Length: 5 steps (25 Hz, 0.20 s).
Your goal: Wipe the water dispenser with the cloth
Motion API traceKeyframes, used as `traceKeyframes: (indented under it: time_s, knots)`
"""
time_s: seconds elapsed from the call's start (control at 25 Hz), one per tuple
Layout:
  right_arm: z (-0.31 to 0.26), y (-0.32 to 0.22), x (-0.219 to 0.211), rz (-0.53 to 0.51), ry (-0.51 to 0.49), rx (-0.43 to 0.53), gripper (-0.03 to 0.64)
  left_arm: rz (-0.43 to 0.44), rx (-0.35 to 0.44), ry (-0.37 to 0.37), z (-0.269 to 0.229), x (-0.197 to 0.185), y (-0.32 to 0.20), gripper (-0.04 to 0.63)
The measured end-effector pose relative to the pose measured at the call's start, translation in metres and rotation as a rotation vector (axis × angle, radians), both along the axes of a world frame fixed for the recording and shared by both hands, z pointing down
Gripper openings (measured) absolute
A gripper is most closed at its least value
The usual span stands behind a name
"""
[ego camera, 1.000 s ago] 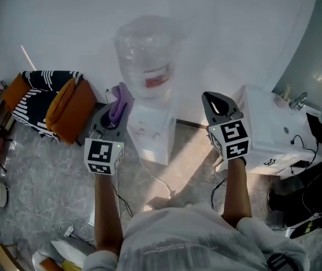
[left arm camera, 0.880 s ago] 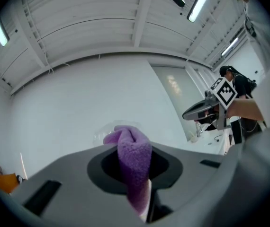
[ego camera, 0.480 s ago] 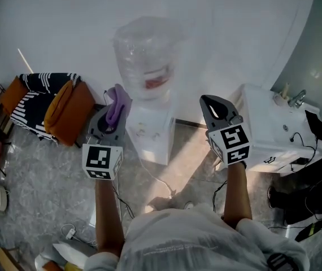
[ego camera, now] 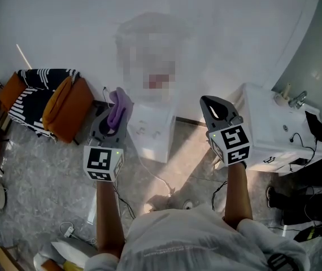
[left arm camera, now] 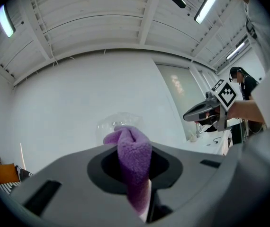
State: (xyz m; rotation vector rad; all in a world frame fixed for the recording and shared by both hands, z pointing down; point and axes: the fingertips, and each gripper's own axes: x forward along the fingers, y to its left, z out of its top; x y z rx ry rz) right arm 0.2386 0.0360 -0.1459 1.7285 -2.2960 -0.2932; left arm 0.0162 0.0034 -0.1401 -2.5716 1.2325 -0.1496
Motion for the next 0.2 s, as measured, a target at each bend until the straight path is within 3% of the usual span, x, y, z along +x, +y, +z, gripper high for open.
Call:
traceKeyframes:
  time_s: [0.2]
  knots:
    - [0.0027,-0.0067,-0.0037,0.001,-0.005,-0.006,0.014,0.002,-0.011,-0.006,0.0048,-0.0027,-0.0054,0.06]
